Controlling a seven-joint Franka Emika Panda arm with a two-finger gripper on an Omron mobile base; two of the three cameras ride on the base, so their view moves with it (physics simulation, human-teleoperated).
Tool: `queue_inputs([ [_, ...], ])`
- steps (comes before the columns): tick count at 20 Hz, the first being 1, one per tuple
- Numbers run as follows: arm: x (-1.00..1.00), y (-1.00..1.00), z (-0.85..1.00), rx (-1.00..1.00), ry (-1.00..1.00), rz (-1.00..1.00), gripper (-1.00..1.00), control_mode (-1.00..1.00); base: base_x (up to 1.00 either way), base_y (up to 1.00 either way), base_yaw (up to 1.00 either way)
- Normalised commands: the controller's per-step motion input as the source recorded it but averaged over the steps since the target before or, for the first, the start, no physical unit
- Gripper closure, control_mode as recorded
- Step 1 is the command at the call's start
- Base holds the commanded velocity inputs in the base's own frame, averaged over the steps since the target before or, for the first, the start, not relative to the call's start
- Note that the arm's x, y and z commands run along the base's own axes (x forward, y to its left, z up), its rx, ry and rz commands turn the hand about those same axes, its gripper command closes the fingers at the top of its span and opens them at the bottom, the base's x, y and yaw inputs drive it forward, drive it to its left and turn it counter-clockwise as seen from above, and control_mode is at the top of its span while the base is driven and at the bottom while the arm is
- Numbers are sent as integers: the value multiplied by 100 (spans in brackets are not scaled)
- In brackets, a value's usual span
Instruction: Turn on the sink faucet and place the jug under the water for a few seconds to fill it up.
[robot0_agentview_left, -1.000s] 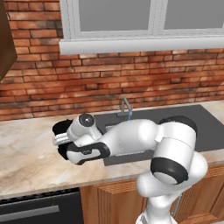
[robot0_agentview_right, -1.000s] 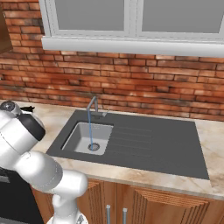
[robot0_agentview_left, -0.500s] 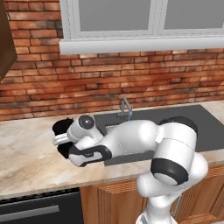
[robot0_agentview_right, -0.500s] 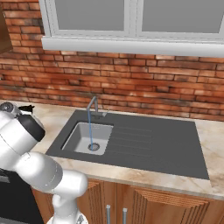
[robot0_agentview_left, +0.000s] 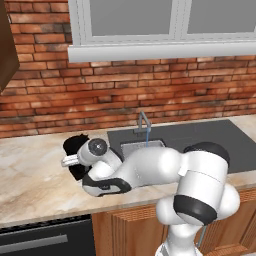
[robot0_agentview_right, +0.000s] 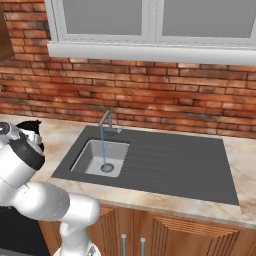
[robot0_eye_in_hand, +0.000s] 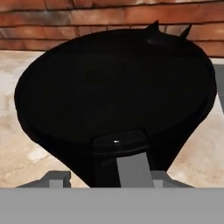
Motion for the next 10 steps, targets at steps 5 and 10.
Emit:
queue_inputs([
  [5,0,0,46,3,0,-19,100,-100,0,0,0],
  [10,0,-1,38,2,0,-24,100,-100,0,0,0],
])
